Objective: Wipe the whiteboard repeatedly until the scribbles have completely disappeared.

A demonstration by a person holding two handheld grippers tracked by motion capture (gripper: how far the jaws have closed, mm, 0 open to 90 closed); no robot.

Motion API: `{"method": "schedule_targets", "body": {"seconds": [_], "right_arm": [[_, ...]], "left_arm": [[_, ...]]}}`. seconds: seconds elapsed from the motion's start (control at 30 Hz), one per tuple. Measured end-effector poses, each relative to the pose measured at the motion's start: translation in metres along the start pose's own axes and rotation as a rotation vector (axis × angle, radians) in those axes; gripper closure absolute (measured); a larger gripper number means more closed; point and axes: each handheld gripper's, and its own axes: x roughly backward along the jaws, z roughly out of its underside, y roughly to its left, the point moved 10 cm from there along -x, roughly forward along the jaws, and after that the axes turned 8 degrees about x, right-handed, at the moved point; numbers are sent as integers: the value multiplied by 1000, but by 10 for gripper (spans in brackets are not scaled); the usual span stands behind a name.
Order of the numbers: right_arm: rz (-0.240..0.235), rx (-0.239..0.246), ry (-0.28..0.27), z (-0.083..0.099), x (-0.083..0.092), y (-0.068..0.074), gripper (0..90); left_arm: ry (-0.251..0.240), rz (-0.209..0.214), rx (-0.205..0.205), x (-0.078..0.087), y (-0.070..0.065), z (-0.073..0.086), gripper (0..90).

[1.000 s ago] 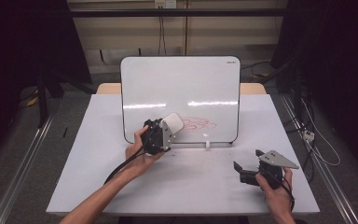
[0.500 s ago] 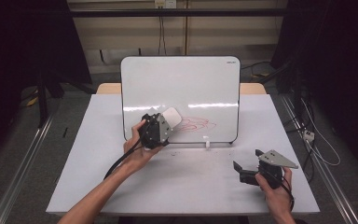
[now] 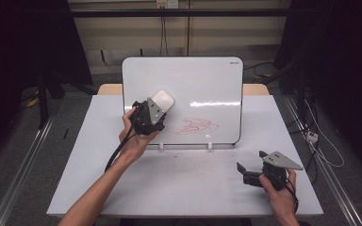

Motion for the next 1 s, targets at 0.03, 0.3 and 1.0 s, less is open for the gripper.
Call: {"method": "schedule_targets", "body": {"seconds": [0.03, 0.3, 1.0], "right_arm": [[-1, 6, 0, 0, -1, 1, 54], [-6, 12, 3, -1, -3, 3, 54], [-10, 12, -1, -1, -1, 4, 59]], "left_arm": [[-1, 5, -5, -1, -4, 0, 310], [3, 41, -37, -5, -30, -2, 310], [26, 101, -154, -8, -83, 12, 306]]}}
